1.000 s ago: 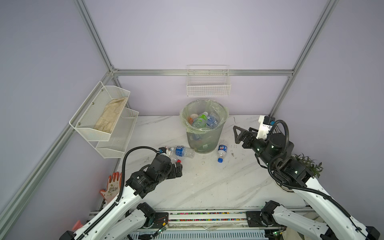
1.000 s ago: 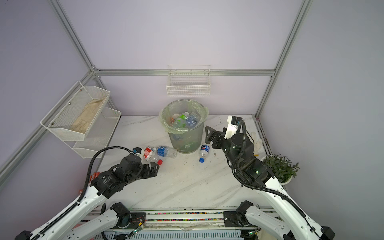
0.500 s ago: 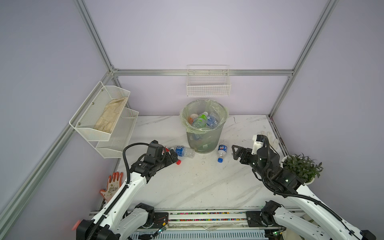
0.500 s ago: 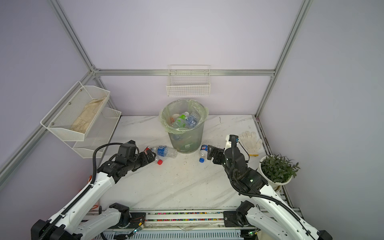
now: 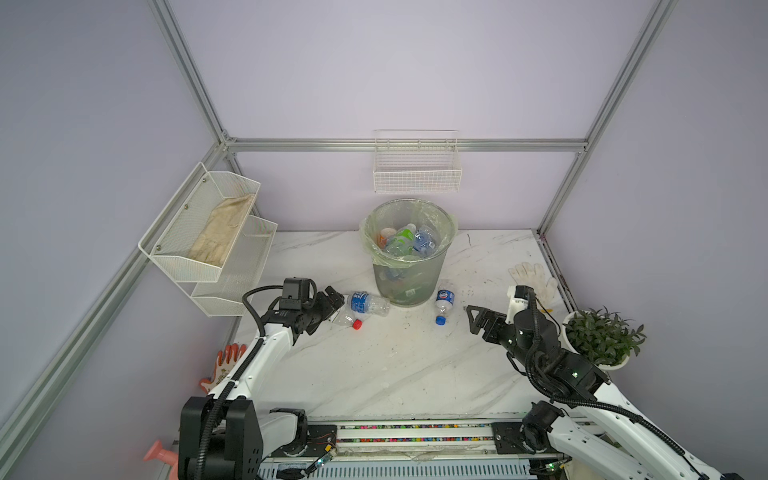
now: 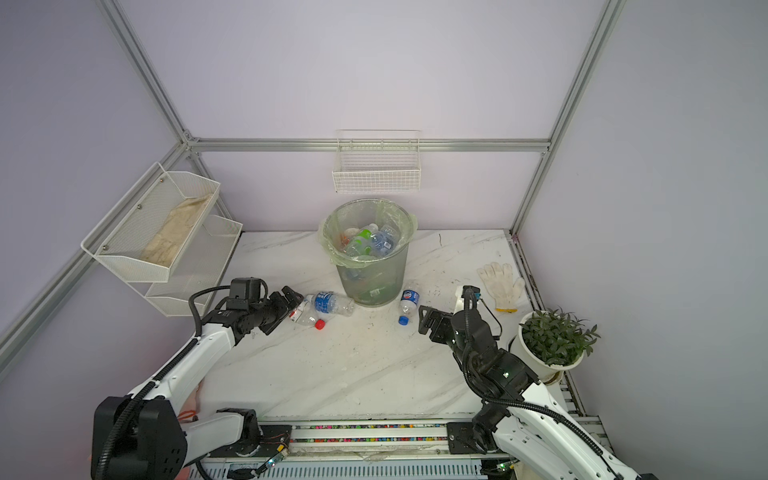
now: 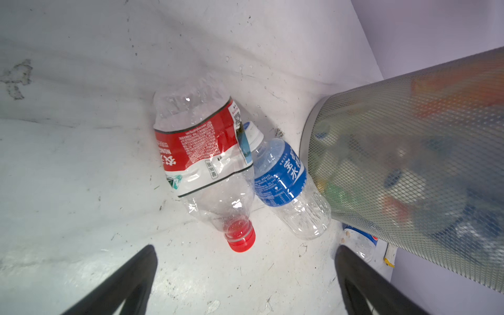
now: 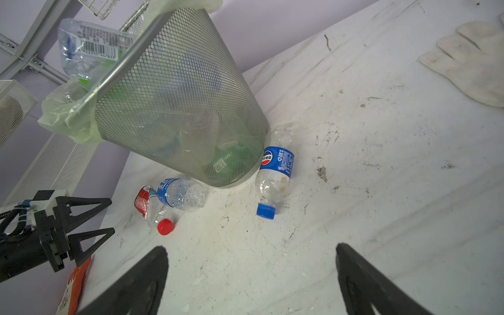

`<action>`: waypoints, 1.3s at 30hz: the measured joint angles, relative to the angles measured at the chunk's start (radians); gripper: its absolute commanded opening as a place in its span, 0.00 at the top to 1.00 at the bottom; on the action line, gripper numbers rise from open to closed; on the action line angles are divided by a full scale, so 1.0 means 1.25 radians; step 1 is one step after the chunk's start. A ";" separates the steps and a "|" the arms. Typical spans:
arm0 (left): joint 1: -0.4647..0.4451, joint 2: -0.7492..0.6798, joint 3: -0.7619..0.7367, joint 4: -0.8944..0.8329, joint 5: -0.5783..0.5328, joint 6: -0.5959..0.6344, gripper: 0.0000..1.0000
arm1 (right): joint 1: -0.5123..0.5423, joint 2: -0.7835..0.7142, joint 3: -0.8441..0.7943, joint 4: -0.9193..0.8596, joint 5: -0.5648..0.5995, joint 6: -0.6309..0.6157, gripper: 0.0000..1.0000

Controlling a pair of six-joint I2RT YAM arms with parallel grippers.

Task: Throw the plastic bottles in the bin
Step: 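Draw the right gripper back while the left gripper moves toward the red-capped bottles, then close the left gripper on the red-labelled red-capped bottle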

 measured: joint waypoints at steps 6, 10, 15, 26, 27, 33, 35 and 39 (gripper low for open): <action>0.039 0.086 0.000 0.041 0.023 0.001 0.03 | 0.000 -0.016 -0.013 -0.009 -0.003 0.010 0.03; 0.048 0.137 0.000 0.065 0.030 0.002 0.07 | 0.000 -0.025 -0.022 -0.013 -0.004 0.016 0.03; 0.049 0.213 0.000 0.089 0.029 0.012 0.08 | 0.000 -0.034 -0.036 -0.014 -0.010 0.020 0.03; 0.052 0.272 0.001 0.162 0.042 0.031 0.17 | 0.000 -0.027 -0.040 -0.014 -0.011 0.022 0.03; 0.053 0.277 0.001 0.175 0.047 0.031 0.17 | 0.000 -0.027 -0.041 -0.014 -0.011 0.022 0.02; 0.053 0.300 0.002 0.222 0.067 0.032 0.21 | 0.000 -0.023 -0.041 -0.014 -0.011 0.022 0.02; 0.053 0.308 0.008 0.228 0.071 0.032 0.24 | 0.000 -0.021 -0.041 -0.014 -0.011 0.022 0.03; 0.054 0.327 0.013 0.244 0.078 0.038 0.37 | 0.000 -0.013 -0.041 -0.013 -0.011 0.022 0.03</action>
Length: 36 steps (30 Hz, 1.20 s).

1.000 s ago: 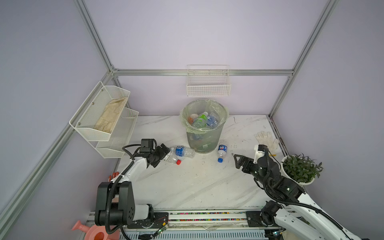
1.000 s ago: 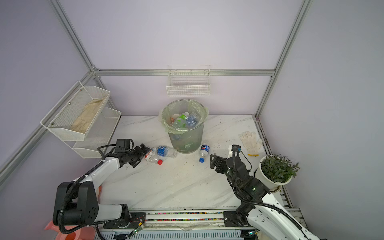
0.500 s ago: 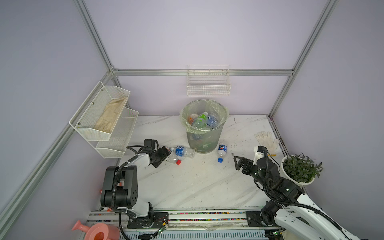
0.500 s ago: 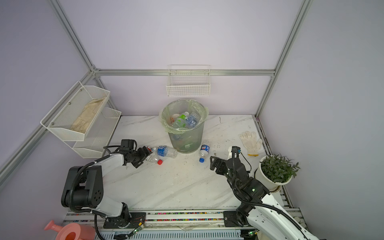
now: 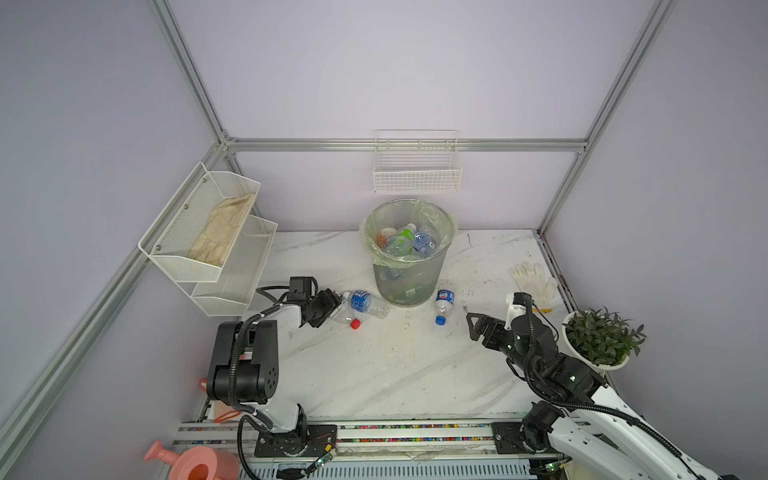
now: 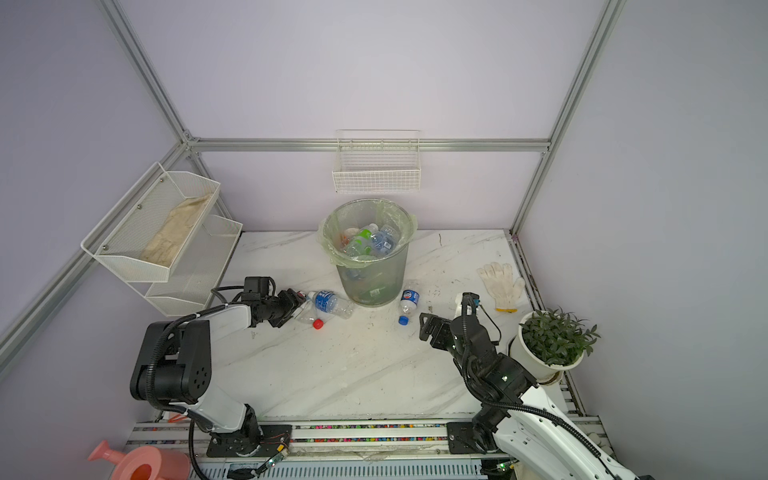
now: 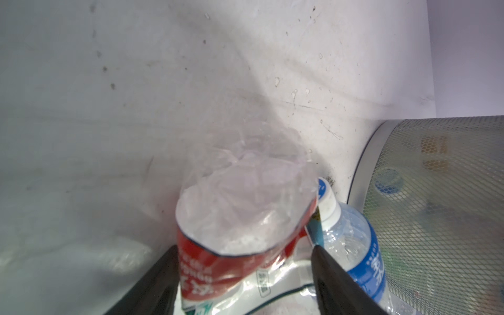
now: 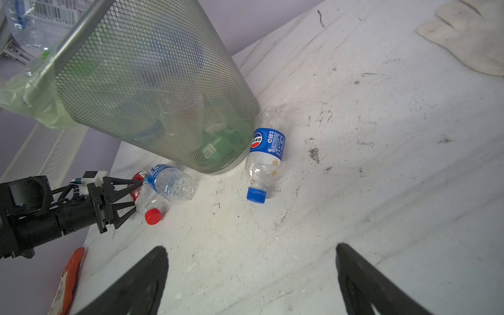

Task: Throw the plastic bottles in the bin
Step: 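Close the left gripper on the red-labelled red-capped bottle, then lift the red-labelled bottle with the left gripper and carry it over the bin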

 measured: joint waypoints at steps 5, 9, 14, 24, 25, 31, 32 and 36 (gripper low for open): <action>0.000 0.025 0.000 0.036 0.023 0.005 0.53 | 0.000 0.005 0.000 0.000 0.000 0.001 0.02; -0.001 0.033 -0.002 0.045 0.026 0.005 0.61 | 0.000 0.004 0.000 0.000 0.000 0.006 0.03; -0.001 0.023 -0.003 0.026 0.020 0.005 0.66 | 0.000 -0.003 0.000 0.000 -0.001 0.012 0.02; -0.001 -0.242 -0.004 -0.143 -0.032 0.012 0.75 | 0.000 -0.031 0.000 -0.001 -0.001 0.024 0.03; -0.001 -0.279 -0.003 -0.158 -0.037 0.013 0.75 | 0.000 -0.034 0.000 -0.001 -0.001 0.026 0.03; -0.001 -0.443 0.027 -0.233 -0.048 0.015 0.76 | 0.000 -0.056 0.000 -0.011 -0.003 0.036 0.03; -0.001 -0.466 0.039 -0.240 -0.047 0.016 0.76 | 0.000 -0.062 0.000 -0.015 -0.004 0.038 0.03; -0.001 -0.550 0.109 -0.259 -0.047 0.020 0.75 | 0.000 -0.082 0.000 -0.031 -0.005 0.045 0.03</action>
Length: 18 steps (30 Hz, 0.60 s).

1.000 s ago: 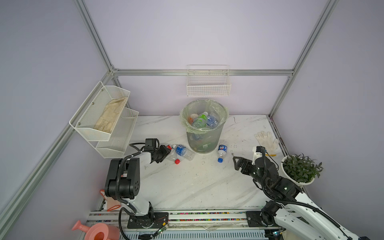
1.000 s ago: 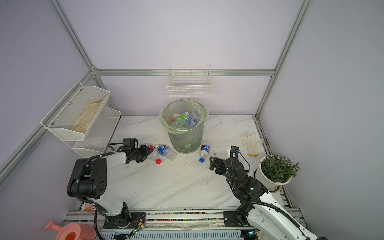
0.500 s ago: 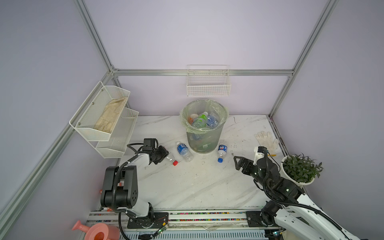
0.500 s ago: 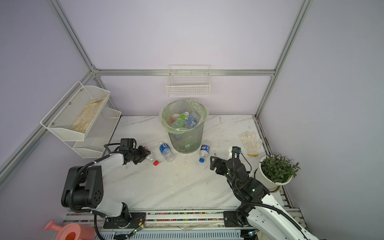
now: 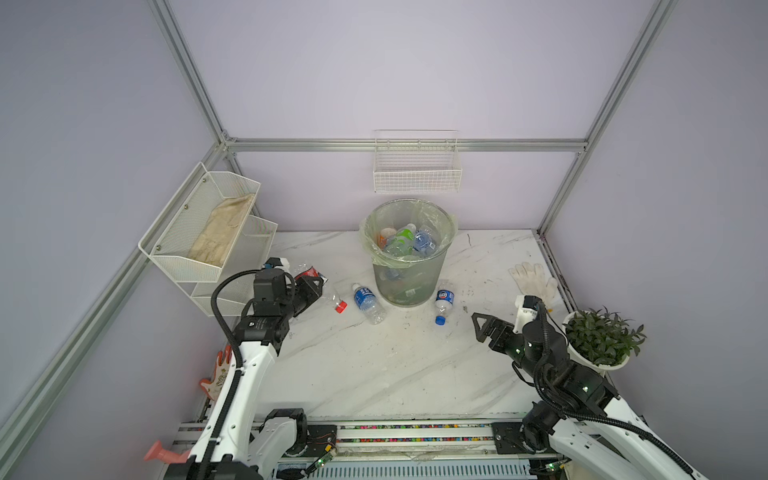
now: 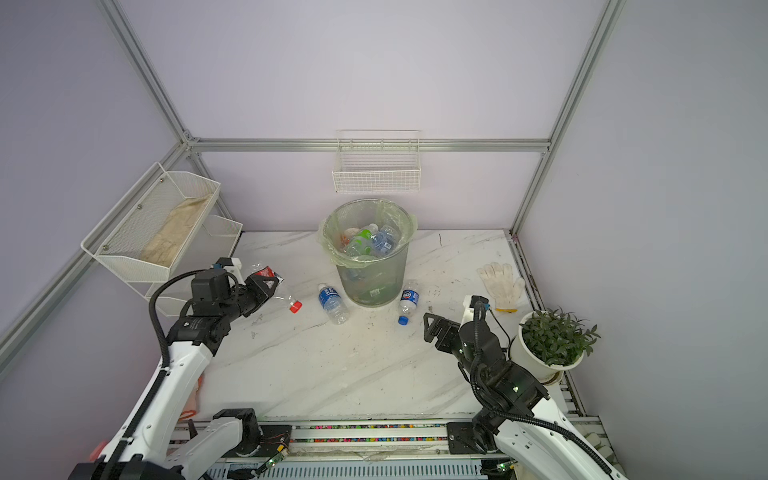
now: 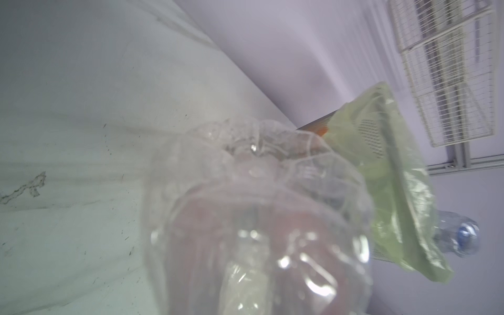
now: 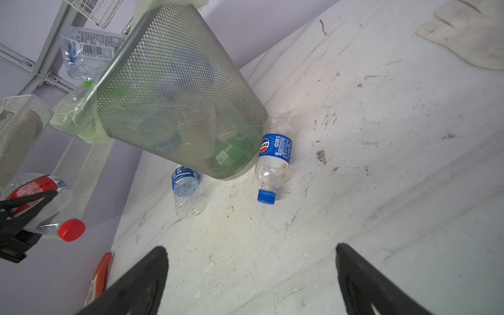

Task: Throw the plastic bottles in the bin
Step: 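Lift the red-labelled bottle with the left gripper and carry it over the bin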

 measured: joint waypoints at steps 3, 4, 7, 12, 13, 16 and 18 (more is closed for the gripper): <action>0.000 -0.051 0.071 -0.001 -0.004 0.005 0.75 | 0.000 -0.014 0.000 -0.008 -0.002 0.006 0.03; 0.000 -0.065 0.093 0.000 -0.009 0.008 0.74 | 0.000 -0.019 0.000 -0.009 -0.003 0.009 0.03; 0.000 -0.109 0.159 0.010 -0.021 0.022 0.74 | 0.000 -0.028 0.000 -0.011 -0.006 0.015 0.03; 0.000 -0.174 0.220 0.078 -0.039 0.057 0.73 | 0.000 -0.033 -0.005 -0.012 -0.009 0.018 0.03; 0.000 -0.186 0.224 0.094 -0.043 0.063 0.73 | 0.000 -0.033 -0.007 -0.012 -0.010 0.018 0.03; 0.000 -0.212 0.238 0.152 -0.050 0.089 0.72 | 0.000 -0.032 -0.012 -0.012 -0.016 0.020 0.03; 0.000 -0.213 0.254 0.193 -0.050 0.101 0.72 | 0.000 -0.032 -0.015 -0.012 -0.020 0.021 0.03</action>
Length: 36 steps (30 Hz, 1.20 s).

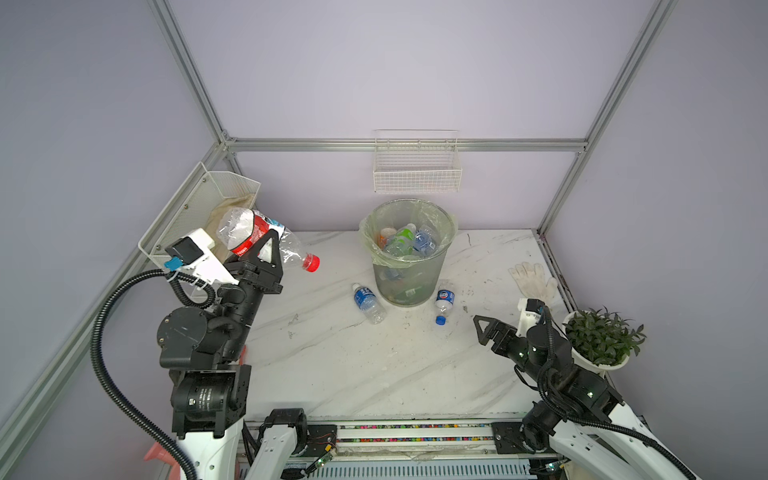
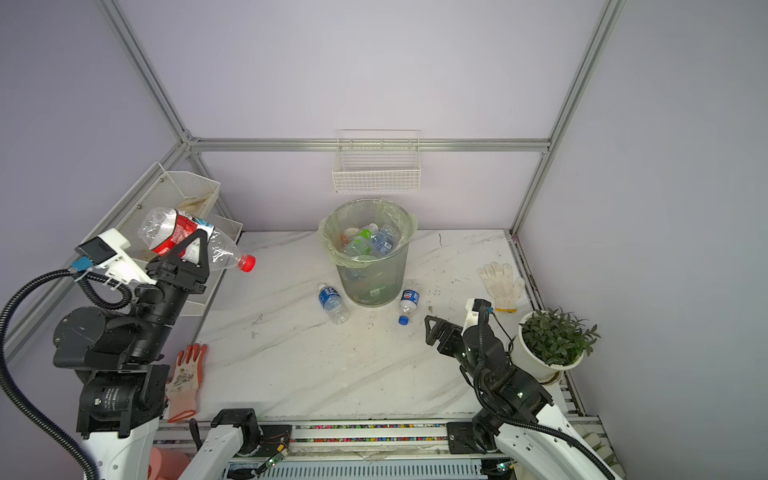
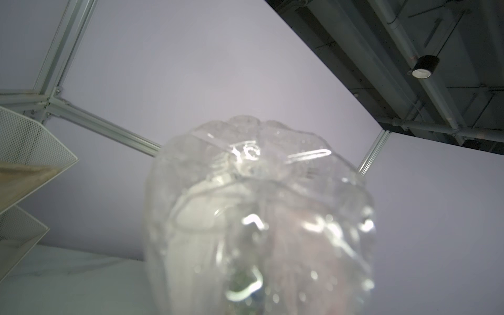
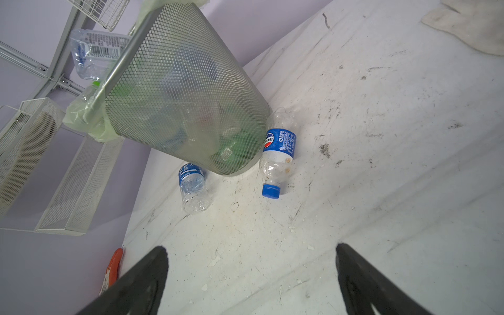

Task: Throw the plastic bottles in the bin
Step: 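Lift the red-labelled bottle with the left gripper and carry it over the bin, then open the left gripper over the bin to drop the red-labelled bottle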

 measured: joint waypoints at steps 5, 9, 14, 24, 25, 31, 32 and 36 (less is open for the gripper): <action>0.000 0.030 0.020 0.076 0.002 0.012 0.72 | 0.000 0.001 -0.004 0.000 -0.008 0.005 0.03; 0.000 0.105 0.057 0.112 0.014 0.013 0.72 | 0.000 0.008 -0.004 0.000 -0.009 0.009 0.03; -0.026 0.199 0.092 0.134 0.019 0.026 0.72 | 0.000 0.017 -0.004 0.001 -0.012 0.011 0.03; -0.256 0.414 0.202 0.141 -0.067 0.197 0.69 | 0.000 0.040 -0.002 0.005 -0.023 0.010 0.03; -0.269 0.434 0.215 0.143 -0.074 0.209 0.68 | 0.000 0.041 0.000 0.004 -0.023 0.010 0.03; -0.330 0.618 0.295 0.136 -0.137 0.323 0.42 | 0.000 0.024 0.010 -0.002 -0.022 0.010 0.03; -0.338 0.660 0.313 0.122 -0.152 0.353 0.17 | 0.000 0.018 0.010 -0.003 -0.022 0.010 0.03; -0.378 0.820 0.400 0.007 -0.209 0.462 0.00 | 0.000 -0.013 0.011 -0.012 -0.023 0.010 0.03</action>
